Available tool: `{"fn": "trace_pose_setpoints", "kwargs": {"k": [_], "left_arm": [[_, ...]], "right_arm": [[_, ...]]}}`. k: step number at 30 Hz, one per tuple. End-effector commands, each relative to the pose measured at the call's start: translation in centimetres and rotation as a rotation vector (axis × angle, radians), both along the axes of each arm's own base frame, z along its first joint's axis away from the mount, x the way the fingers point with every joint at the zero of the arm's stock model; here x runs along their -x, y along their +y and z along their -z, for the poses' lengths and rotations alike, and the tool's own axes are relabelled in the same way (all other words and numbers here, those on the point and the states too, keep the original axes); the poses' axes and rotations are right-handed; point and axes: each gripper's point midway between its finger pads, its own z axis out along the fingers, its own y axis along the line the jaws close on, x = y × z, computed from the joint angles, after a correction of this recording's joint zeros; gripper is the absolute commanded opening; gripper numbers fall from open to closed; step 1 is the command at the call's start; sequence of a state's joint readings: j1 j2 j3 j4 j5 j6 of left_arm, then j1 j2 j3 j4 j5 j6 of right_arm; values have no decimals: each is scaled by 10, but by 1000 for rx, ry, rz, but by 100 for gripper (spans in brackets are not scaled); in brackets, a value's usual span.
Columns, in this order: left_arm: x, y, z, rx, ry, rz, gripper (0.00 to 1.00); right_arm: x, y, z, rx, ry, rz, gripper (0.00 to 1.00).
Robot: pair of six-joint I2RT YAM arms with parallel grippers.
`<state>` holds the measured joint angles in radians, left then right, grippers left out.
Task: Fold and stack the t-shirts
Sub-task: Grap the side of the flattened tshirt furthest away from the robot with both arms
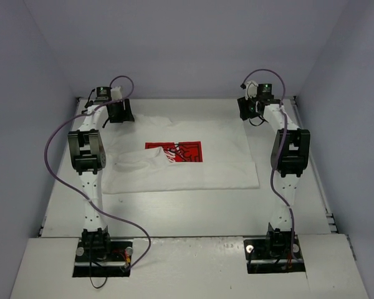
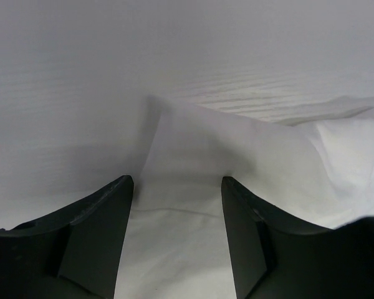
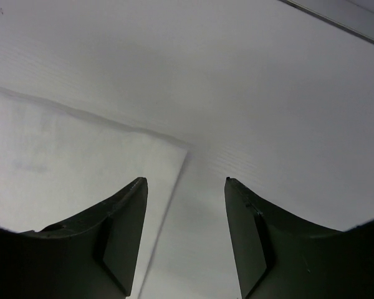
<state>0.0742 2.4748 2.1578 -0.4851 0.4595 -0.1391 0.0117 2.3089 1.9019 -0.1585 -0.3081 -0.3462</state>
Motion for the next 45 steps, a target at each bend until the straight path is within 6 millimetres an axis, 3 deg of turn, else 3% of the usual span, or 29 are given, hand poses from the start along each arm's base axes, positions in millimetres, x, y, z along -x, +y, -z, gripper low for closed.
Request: {"fn": "trace_pose_setpoints", "kwargs": {"k": [1, 9, 15, 20, 23, 25, 33, 35, 39, 41, 43, 45], "left_arm": [[3, -1, -9, 26, -19, 45, 53], [22, 12, -13, 80, 10, 42, 50], [24, 13, -19, 108, 1, 69, 51], [24, 11, -14, 122, 19, 78, 47], [27, 10, -9, 128, 31, 80, 45], [28, 8, -6, 138, 38, 86, 41], [23, 1, -5, 177, 37, 96, 30], [21, 1, -6, 184, 32, 98, 20], [16, 0, -8, 185, 20, 99, 16], [13, 1, -10, 181, 11, 98, 7], [10, 1, -13, 181, 0, 99, 0], [6, 0, -21, 189, -18, 102, 0]], "right_arm": [[-17, 8, -27, -41, -81, -59, 50], [-22, 28, -10, -126, -59, -136, 52], [-25, 29, 14, -135, -29, -140, 53], [-28, 29, 21, -135, -23, -132, 53], [-25, 26, 26, -134, -9, -125, 53], [-25, 8, 26, -122, -11, -94, 53], [-17, -5, 24, -118, -1, -80, 46], [-15, -9, 26, -115, 6, -77, 39], [-14, -10, 30, -112, 12, -79, 26], [-16, -10, 29, -111, 8, -79, 20], [-19, -10, 26, -113, -1, -80, 6], [-23, -10, 19, -116, -19, -84, 0]]}}
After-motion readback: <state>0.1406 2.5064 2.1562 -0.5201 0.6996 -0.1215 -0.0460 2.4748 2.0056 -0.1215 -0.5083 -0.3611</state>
